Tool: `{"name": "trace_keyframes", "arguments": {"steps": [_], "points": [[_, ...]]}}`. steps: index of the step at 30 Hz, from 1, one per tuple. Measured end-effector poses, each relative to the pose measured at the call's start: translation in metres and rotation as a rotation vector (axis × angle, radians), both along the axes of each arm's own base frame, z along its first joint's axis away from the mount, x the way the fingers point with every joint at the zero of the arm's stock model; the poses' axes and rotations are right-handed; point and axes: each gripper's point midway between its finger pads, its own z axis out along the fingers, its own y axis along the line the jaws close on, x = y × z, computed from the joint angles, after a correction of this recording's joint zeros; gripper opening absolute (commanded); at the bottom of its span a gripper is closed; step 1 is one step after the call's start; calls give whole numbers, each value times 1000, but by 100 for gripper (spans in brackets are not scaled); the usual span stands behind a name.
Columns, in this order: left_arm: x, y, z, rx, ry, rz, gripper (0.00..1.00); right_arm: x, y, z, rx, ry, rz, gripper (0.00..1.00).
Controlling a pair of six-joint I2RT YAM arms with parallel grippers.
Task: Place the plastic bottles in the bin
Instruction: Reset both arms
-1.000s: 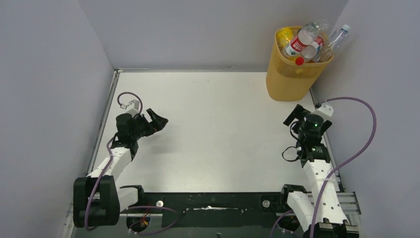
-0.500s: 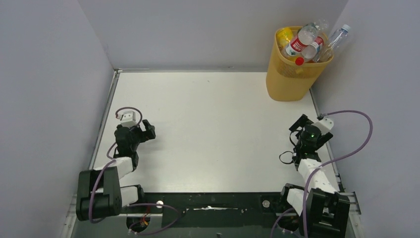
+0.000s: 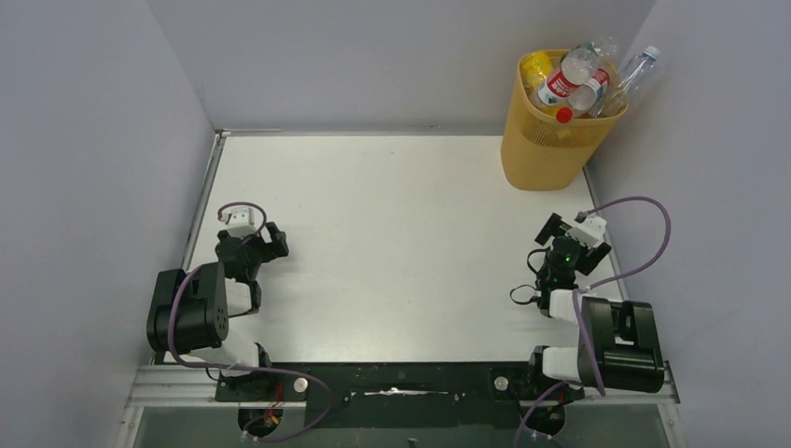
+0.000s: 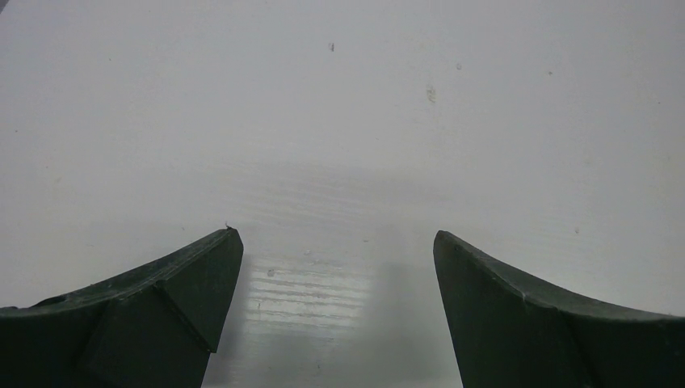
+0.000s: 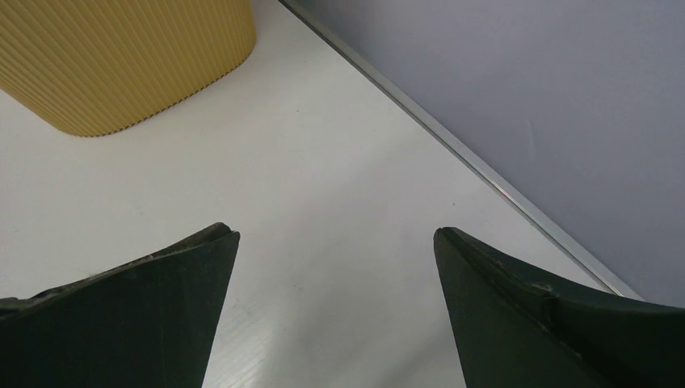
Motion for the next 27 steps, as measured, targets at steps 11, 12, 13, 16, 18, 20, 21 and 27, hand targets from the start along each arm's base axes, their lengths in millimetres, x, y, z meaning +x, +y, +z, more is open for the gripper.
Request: {"name": "trace_keyframes", "arguments": {"steps": [11, 12, 13, 16, 18, 20, 21, 27], "points": [[5, -6, 20, 42, -110, -49, 90, 7, 3, -26, -46, 58, 24, 98], [2, -9, 19, 50, -121, -58, 90, 10, 6, -26, -52, 53, 46, 98], [-1, -12, 18, 54, -132, -70, 90, 14, 9, -26, -57, 50, 74, 98], [-9, -15, 7, 48, -106, -80, 90, 20, 18, -28, -74, 42, 142, 98], [-8, -15, 9, 51, -117, -77, 90, 21, 23, -31, -77, 47, 175, 98], [-7, -15, 11, 54, -126, -78, 90, 22, 25, -31, -79, 44, 195, 98], [-6, -15, 12, 55, -128, -79, 90, 23, 26, -30, -79, 39, 204, 98], [-5, -16, 14, 65, -135, -85, 90, 25, 28, -28, -80, 31, 225, 98]]}}
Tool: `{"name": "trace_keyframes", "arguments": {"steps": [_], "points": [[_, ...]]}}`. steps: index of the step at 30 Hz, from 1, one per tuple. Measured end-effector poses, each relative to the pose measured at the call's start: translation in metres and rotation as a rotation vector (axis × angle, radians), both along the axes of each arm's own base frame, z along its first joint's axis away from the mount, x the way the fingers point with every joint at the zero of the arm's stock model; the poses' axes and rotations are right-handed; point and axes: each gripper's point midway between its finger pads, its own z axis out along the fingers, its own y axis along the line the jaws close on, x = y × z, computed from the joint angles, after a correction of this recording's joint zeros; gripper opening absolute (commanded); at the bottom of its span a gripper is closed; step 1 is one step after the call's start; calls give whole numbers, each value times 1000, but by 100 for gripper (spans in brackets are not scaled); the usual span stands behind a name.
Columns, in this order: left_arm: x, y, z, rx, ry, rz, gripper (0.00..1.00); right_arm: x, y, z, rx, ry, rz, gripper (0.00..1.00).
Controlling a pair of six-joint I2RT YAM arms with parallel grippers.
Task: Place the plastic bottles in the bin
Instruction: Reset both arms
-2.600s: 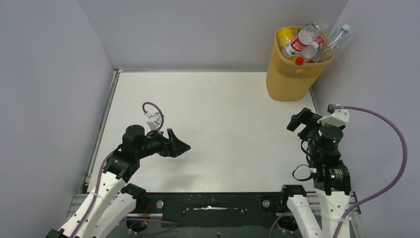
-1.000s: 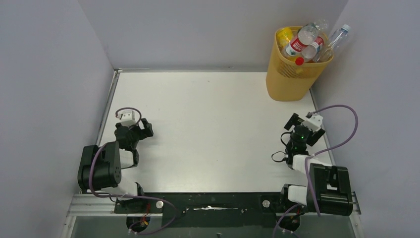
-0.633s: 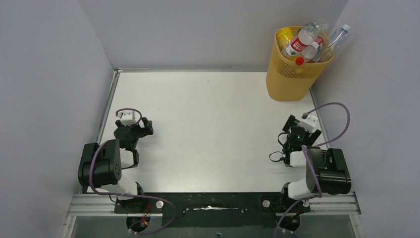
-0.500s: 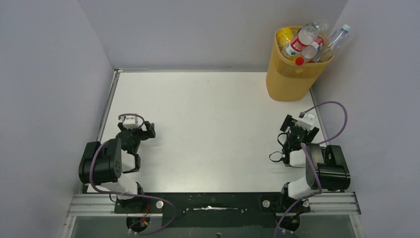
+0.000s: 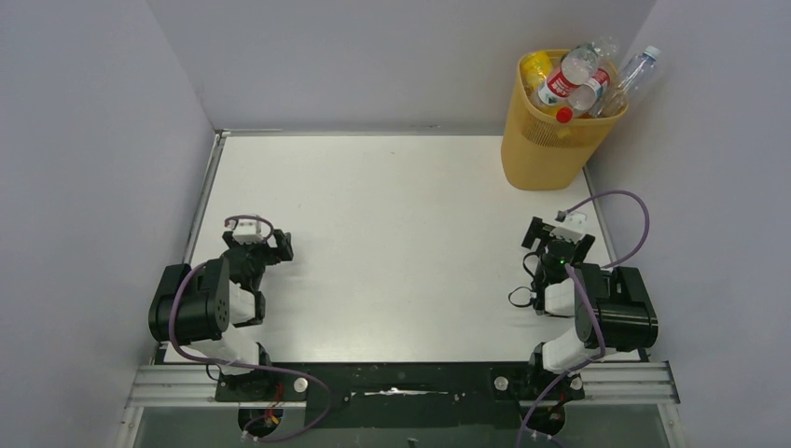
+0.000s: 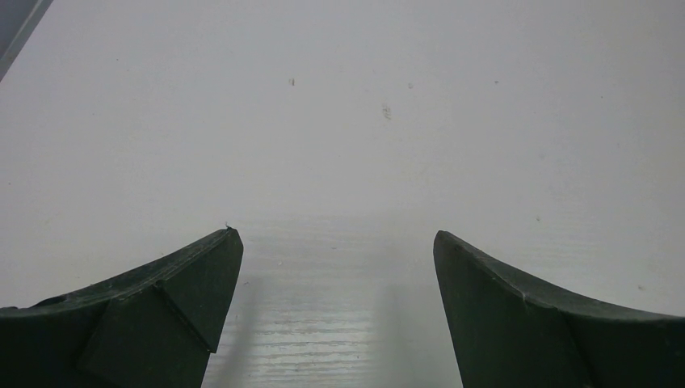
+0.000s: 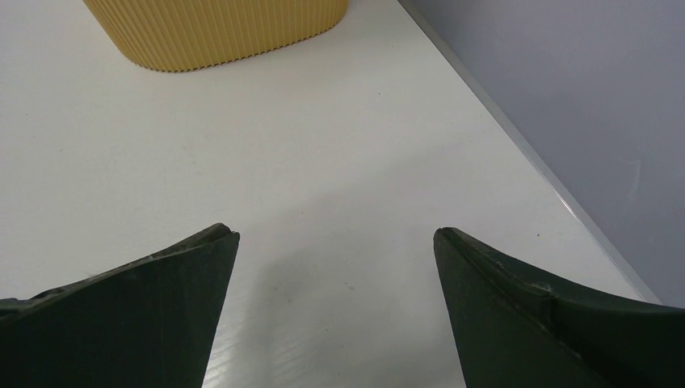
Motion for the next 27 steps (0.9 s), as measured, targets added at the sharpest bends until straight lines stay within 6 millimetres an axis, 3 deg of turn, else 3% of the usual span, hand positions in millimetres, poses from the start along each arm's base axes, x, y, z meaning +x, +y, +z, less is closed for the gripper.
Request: {"name": "trace_keyframes", "arguments": {"steps": [27], "points": [[5, -3, 3, 25, -10, -2, 90, 3, 0, 2, 5, -4, 23, 98]]}}
